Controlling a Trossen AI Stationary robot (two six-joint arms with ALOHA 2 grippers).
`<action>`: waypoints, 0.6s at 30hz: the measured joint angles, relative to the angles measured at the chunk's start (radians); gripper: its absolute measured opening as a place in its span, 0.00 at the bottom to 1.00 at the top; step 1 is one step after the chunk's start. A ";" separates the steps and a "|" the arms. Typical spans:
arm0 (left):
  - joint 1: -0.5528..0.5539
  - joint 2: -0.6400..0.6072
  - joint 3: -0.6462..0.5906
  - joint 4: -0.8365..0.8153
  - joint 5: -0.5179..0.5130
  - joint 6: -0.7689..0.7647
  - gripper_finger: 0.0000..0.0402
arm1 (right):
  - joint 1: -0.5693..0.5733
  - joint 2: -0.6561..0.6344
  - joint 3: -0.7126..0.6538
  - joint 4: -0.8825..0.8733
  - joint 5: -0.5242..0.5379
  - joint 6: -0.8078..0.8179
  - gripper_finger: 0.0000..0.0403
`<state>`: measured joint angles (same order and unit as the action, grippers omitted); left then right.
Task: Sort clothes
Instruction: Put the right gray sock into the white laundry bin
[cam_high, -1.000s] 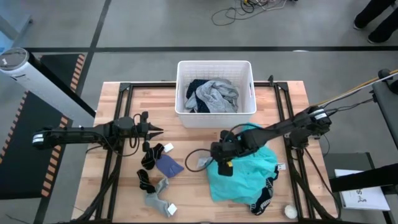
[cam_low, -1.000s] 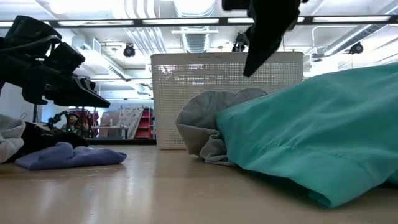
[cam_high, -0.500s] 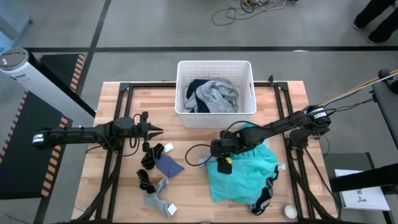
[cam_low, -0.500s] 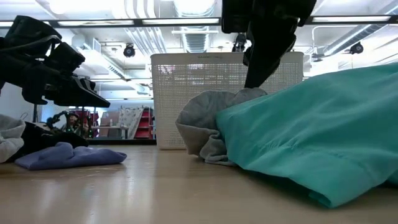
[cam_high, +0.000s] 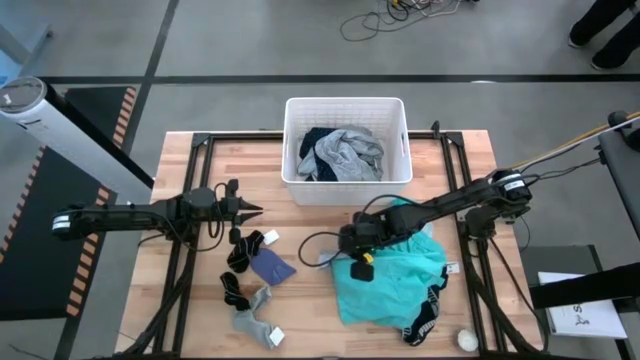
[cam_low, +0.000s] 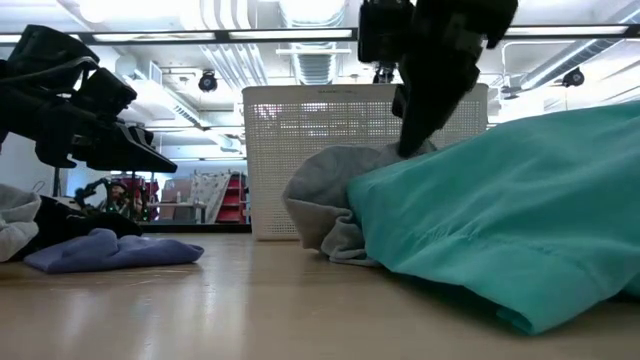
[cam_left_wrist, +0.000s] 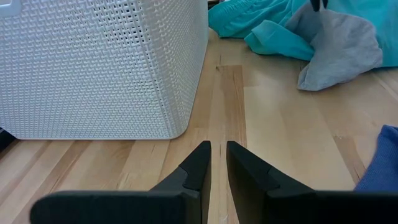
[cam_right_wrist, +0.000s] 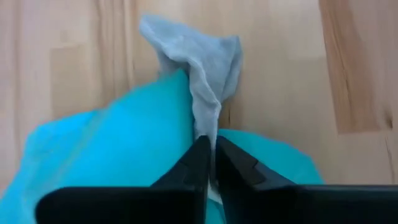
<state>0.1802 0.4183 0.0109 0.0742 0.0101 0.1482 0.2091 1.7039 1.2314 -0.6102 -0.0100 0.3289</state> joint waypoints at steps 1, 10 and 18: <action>0.000 0.000 0.000 0.000 0.000 0.000 0.09 | 0.002 0.000 0.009 0.002 -0.003 0.000 0.02; 0.000 0.000 0.000 0.000 0.000 0.000 0.09 | 0.039 0.000 0.185 -0.020 -0.006 -0.069 0.00; 0.000 0.000 0.000 0.000 0.000 0.000 0.09 | 0.046 0.000 0.420 -0.107 0.073 -0.211 0.00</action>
<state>0.1800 0.4183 0.0106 0.0742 0.0101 0.1480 0.2553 1.7039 1.6518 -0.7171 0.0632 0.1178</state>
